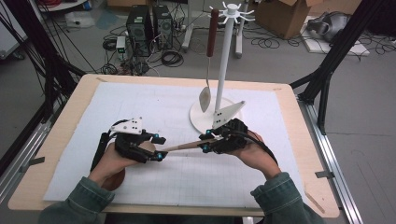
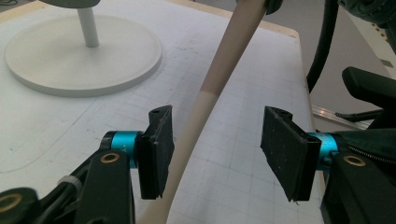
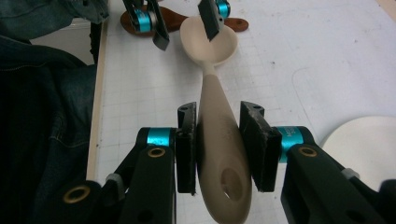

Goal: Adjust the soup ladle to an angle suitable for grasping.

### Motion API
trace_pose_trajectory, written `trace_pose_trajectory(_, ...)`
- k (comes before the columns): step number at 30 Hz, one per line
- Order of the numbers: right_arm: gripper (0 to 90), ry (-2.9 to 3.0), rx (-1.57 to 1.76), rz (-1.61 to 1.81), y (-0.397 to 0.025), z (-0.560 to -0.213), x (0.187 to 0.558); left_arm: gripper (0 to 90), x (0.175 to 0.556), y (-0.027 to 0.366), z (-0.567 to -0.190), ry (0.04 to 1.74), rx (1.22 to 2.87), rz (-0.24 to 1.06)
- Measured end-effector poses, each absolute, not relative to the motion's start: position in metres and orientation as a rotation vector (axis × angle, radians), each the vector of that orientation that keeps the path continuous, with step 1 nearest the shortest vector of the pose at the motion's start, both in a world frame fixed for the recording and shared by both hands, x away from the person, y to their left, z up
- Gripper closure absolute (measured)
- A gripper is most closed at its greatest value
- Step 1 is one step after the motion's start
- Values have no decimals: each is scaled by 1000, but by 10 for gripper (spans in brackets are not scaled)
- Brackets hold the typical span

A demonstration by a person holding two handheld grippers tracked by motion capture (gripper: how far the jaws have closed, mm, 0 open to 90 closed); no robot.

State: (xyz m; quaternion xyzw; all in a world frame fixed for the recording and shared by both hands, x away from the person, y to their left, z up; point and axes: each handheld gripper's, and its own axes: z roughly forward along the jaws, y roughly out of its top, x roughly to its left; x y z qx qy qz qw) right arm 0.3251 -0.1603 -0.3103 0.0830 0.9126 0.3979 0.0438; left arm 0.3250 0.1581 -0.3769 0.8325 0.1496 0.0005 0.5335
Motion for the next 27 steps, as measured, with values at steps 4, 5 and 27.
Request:
trace_pose_trajectory(4, 682, 2787, 241, 1211, -156, -306, 325, 447, 327, 155, -377, 350, 1987, 1)
trace_pose_trajectory(5, 682, 2786, 237, 1207, -155, -304, 325, 449, 327, 154, -377, 350, 1989, 3)
trace_pose_trajectory(27, 681, 2762, 212, 1269, -146, -293, 328, 639, 340, 132, -385, 354, 2037, -2)
